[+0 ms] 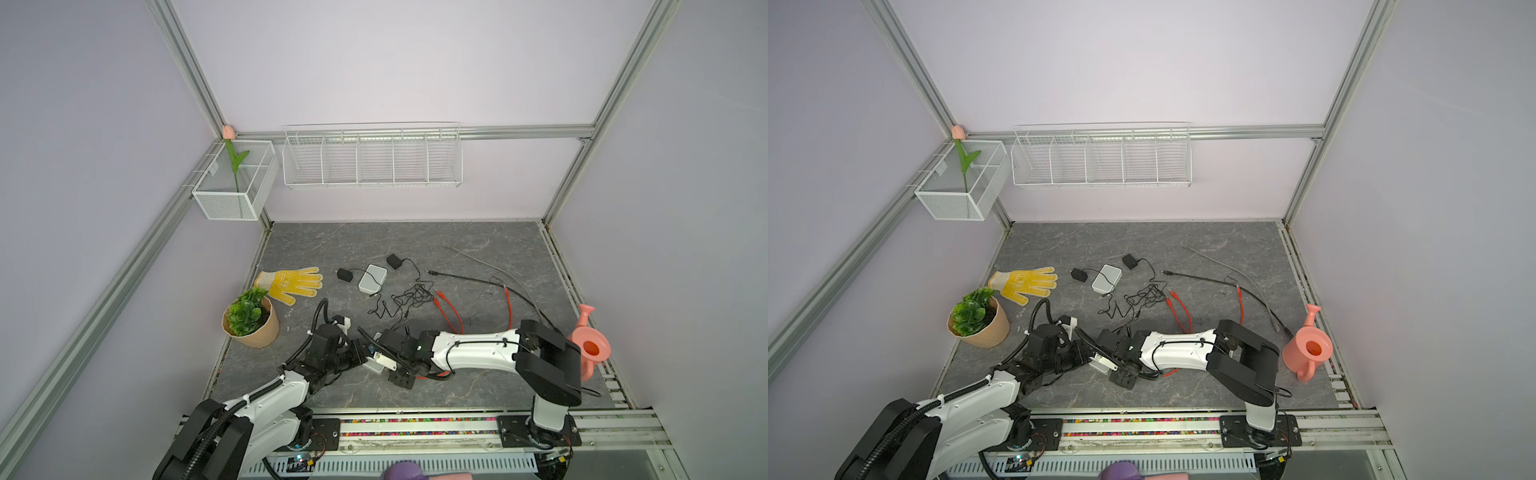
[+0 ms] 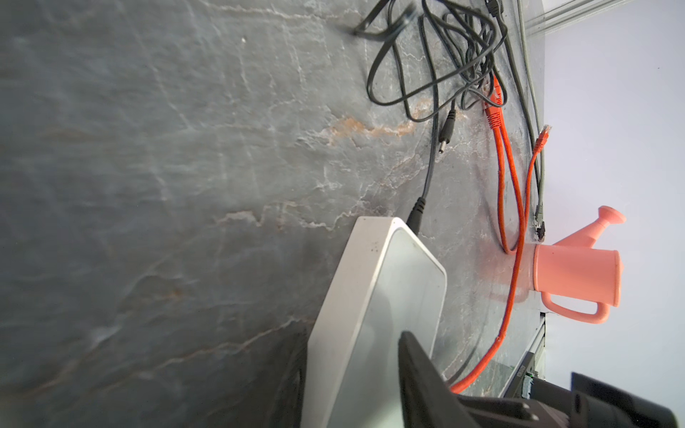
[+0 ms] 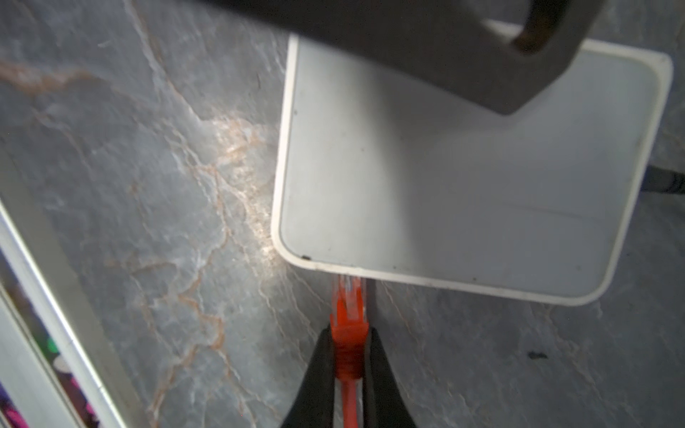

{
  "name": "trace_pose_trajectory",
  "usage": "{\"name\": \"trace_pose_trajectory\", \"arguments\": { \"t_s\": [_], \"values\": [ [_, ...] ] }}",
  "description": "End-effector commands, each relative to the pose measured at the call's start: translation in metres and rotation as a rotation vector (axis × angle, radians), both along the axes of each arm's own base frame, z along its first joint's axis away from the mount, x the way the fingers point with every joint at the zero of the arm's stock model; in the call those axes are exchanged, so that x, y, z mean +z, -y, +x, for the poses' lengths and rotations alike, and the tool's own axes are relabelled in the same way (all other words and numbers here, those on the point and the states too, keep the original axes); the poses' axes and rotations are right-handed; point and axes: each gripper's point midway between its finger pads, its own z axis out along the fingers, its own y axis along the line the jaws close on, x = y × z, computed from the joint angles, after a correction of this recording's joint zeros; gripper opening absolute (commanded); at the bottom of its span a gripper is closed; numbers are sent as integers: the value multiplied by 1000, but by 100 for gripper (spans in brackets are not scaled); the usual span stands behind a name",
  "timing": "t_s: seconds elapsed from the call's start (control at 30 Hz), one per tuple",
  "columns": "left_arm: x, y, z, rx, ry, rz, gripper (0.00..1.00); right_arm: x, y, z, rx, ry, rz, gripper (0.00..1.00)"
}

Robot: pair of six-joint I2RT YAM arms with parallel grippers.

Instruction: Insert the plug into the switch port

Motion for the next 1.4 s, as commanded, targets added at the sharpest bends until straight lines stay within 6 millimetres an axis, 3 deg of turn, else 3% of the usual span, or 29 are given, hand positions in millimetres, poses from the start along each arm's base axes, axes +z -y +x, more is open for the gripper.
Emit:
{"name": "trace_pose_trajectory", "arguments": {
  "t_s": [0.0,0.23,0.6,0.97,1.2,1.37],
  "values": [
    [-26,-12,-20,18,-101,57,43,7,-17,-8,26,-7,36,7],
    [-26,-15,-22,25,-97,65,42,12,-16,-3,5,33,44,7],
    [-17,-18,-25,43,-79,41,39,3,-19,13,-47,98,11,6],
    [-19,-14,-28,21,-85,25,38,35,-42,18,-37,185,175,7],
    [-19,-7,-28,-6,-90,25,38,32,-50,23,-8,214,171,6],
    [-18,-6,-32,-7,-85,10,37,40,-65,29,3,233,221,7]
  ]
}}
